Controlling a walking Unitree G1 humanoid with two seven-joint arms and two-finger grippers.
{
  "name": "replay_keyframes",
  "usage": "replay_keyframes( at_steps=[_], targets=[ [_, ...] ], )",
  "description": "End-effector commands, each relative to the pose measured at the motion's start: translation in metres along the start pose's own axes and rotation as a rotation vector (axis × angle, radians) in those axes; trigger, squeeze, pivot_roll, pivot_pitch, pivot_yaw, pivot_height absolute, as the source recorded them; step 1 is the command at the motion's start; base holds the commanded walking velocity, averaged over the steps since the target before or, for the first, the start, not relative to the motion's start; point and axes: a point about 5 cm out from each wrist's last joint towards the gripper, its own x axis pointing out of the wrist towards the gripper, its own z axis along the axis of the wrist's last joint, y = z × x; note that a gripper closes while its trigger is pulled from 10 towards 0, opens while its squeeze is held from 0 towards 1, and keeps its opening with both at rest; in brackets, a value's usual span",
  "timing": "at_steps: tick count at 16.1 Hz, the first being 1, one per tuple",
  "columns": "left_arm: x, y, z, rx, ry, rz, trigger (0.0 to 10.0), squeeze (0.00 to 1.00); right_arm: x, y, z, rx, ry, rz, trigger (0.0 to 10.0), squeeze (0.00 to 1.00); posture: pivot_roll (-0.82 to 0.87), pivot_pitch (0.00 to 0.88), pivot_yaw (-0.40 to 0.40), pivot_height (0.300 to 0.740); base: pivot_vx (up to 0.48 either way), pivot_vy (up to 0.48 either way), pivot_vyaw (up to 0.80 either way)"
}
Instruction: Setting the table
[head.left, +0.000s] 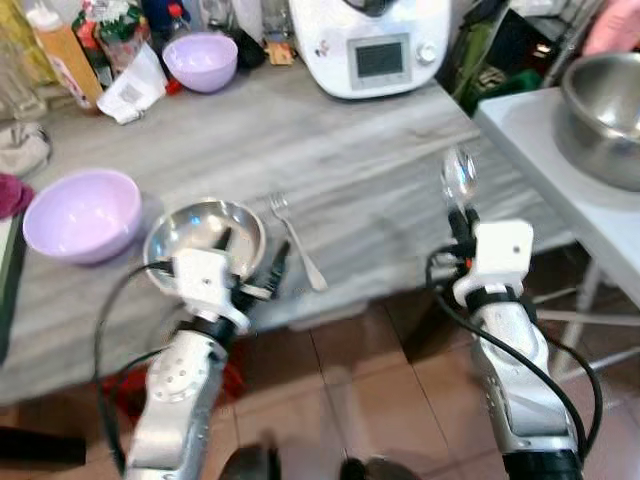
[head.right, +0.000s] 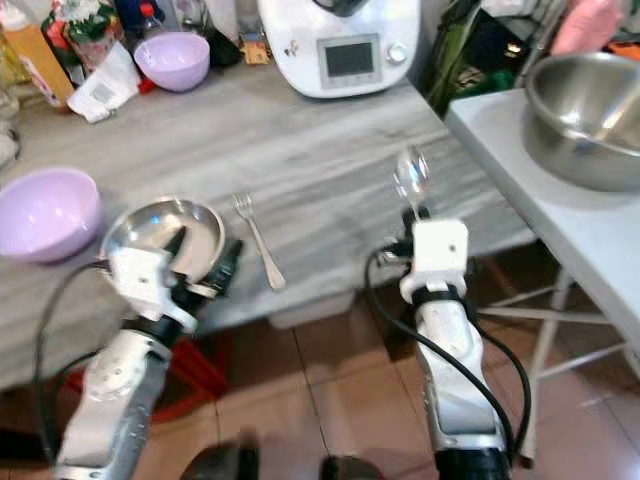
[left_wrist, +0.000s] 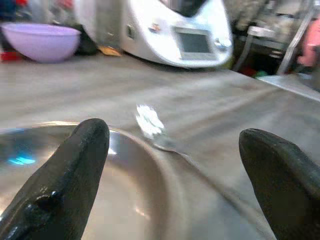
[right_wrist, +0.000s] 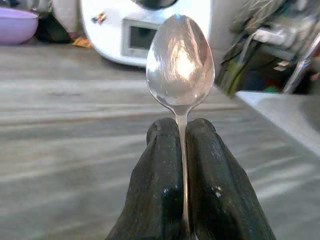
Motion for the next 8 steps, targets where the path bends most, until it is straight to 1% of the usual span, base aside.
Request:
replay_keyframes(
  at_steps=[1,3,5,6,8],
  targets=[
    [-0.003,0.004,0.005,0.014,-0.021,0.017,10.0,0.0,-0.005,-0.003,-0.003,-0.007,0.01,-0.005,10.0,0.0,-0.1,0.208,0.007,0.74,0.0,0.0,0.0],
    [-0.003,0.006,0.011,0.021,-0.044,0.03,10.0,0.0,-0.005,-0.003,-0.003,-0.009,0.01,-0.003,10.0,0.0,-0.1,0.212,0.005,0.74,0.0,0.0,0.0],
    [-0.004,0.012,0.014,0.083,-0.045,0.09,10.0,0.0,-0.004,-0.003,-0.002,-0.009,0.007,-0.002,10.0,0.0,-0.1,0.212,0.005,0.74,0.0,0.0,0.0],
    [-0.006,0.015,0.016,0.116,-0.055,0.105,10.0,0.0,-0.004,-0.004,-0.002,-0.009,0.004,-0.002,10.0,0.0,-0.1,0.212,0.005,0.74,0.0,0.0,0.0],
    [-0.015,0.019,0.015,0.149,-0.034,0.11,10.0,0.0,-0.004,-0.005,0.0,-0.016,0.0,-0.003,10.0,0.0,-0.1,0.212,0.005,0.74,0.0,0.0,0.0]
  ],
)
